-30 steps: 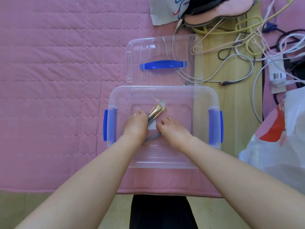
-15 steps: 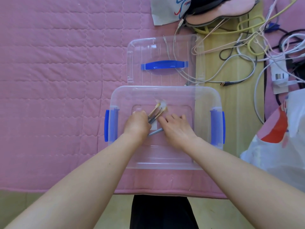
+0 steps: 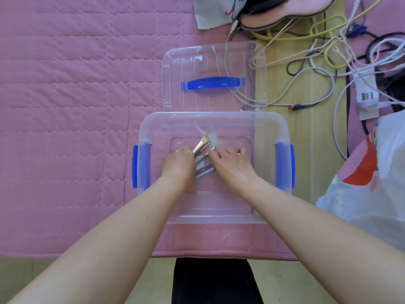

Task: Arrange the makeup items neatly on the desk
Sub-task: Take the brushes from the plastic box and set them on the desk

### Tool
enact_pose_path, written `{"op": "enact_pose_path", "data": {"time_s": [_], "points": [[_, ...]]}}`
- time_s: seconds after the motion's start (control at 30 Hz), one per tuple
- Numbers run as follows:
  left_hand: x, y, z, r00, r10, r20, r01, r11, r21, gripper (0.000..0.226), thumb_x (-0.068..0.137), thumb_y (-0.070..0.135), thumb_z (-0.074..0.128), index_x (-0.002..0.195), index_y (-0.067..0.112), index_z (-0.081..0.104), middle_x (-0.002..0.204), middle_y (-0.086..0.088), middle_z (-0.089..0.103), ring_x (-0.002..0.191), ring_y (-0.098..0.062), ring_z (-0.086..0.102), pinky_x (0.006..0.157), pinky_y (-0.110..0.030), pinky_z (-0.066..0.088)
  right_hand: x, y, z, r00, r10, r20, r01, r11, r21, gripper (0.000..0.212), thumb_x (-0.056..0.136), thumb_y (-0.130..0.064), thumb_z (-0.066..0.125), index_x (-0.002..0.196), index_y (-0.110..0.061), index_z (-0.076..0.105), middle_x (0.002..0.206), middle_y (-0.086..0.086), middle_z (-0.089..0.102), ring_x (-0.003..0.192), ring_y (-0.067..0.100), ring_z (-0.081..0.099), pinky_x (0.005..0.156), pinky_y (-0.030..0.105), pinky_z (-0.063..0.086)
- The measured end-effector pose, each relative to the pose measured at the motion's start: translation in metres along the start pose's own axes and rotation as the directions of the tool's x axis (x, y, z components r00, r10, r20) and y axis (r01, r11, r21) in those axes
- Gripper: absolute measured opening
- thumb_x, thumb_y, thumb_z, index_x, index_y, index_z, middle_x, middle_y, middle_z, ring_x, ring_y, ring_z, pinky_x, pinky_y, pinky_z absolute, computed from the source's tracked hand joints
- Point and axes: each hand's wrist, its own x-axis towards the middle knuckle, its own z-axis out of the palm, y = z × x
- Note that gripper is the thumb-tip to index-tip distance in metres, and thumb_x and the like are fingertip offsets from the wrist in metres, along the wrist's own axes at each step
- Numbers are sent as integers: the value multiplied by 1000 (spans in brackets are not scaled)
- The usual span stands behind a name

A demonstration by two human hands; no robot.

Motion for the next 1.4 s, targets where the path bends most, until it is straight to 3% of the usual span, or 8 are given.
{"op": "enact_pose_path", "data": {"time_s": [0.33,0.53,0.67,0.8,0.9,1.17,1.27,1.4], "points": [[6,2,3,1000,-13,28,12,999,39,27,88,0,44,111,5,55,111,-14,60,99,-36,62,67,-36,41,0,-2,-4,1000,-28,0,28,1000,8,36,83,3,41,117,-7,44,118,13,51,110,31,47,80,39,31],[9,0,0,998,-55,20,57,990,-128,20,89,4,44,108,6,49,103,-18,61,91,-39,62,63,-34,37,-2,-1,-10,999,-24,27,24,1000,-18,31,84,3,43,113,-6,51,117,13,51,111,31,46,84,41,34],[2,0,2,1000,-23,8,24,994,-104,22,91,-3,37,111,6,40,101,-20,60,88,-41,62,60,-38,39,-6,2,-10,999,7,38,-6,1000,-25,31,84,2,45,113,-7,50,118,12,51,112,30,46,86,41,34],[-5,1,4,998,-47,31,52,978,-203,7,92,13,42,98,12,43,99,-21,61,91,-40,60,63,-36,37,-9,4,-5,993,89,80,-89,996,-11,31,87,-2,45,117,-7,47,123,13,46,117,31,41,88,41,36],[-1,2,6,998,-43,51,52,984,-173,19,93,15,44,108,7,55,104,-20,61,94,-39,61,65,-35,38,-9,4,-2,984,136,113,-135,991,-14,31,90,-4,41,120,-8,47,125,12,48,119,30,41,93,42,35],[-7,9,-6,985,-62,159,89,981,-174,30,89,13,47,115,5,59,112,-19,61,102,-37,59,71,-33,40,-18,4,-1,977,127,168,-126,992,-20,29,91,-8,42,119,-11,46,121,11,58,115,29,54,96,43,36],[-18,7,-20,986,-41,163,71,981,-179,28,89,18,47,112,6,59,103,-17,61,91,-35,59,66,-31,38,-27,3,-8,977,142,158,-140,990,-23,29,92,-7,38,118,-11,48,119,11,59,112,30,55,92,41,37],[-38,4,-43,990,-27,140,56,977,-207,12,89,14,44,90,11,55,71,-6,47,66,-29,47,48,-29,30,-38,2,-28,979,125,160,-124,992,-16,30,89,-6,40,117,-13,48,117,9,59,109,29,57,87,40,38]]}}
